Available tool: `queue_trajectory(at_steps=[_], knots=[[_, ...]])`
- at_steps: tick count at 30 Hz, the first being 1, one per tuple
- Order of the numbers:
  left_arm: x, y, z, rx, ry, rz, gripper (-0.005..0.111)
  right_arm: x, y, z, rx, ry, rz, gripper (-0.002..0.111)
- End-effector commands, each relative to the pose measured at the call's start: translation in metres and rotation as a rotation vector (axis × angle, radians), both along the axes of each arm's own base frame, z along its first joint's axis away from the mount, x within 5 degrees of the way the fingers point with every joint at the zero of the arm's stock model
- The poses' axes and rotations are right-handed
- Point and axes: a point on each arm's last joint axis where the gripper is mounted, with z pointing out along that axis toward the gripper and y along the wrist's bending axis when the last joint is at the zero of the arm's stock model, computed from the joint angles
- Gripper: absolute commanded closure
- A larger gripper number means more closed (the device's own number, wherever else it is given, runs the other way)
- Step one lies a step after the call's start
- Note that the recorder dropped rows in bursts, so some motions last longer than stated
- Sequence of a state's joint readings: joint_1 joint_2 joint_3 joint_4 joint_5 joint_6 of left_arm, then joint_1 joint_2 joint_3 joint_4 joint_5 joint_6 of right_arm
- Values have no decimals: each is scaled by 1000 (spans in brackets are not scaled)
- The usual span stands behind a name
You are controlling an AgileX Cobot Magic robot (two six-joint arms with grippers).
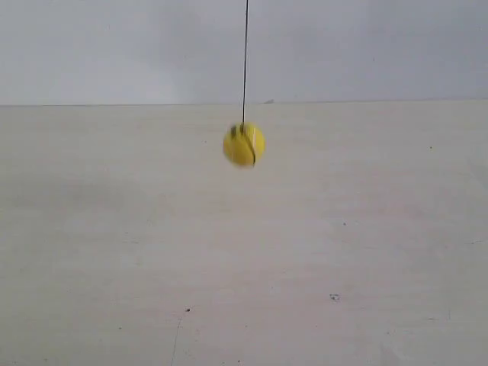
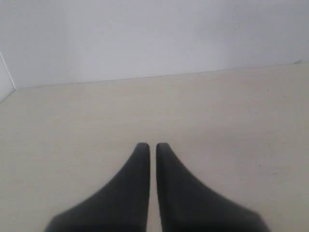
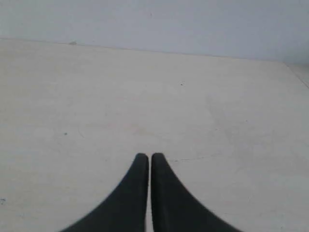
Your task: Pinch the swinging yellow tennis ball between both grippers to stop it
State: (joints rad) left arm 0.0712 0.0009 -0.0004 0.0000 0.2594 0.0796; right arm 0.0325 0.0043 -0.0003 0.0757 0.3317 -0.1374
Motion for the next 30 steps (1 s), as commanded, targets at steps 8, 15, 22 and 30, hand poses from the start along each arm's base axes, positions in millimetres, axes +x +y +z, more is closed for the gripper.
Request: queue_trajectory(at_steps=[8,15,22,30], knots=[[0,0,3,7,-36,-6,102,2,-1,15,-3,-173,-14,108],[1,0,14,2,-152,-6,102,2,-2,29,219,-315,-44,108],[0,0,28,-162,-326,5,102,1,-3,37,228,-408,-46,108],[-3,2,41,-409,-487,-5,102,-1,-5,48,489,-509,-43,108]])
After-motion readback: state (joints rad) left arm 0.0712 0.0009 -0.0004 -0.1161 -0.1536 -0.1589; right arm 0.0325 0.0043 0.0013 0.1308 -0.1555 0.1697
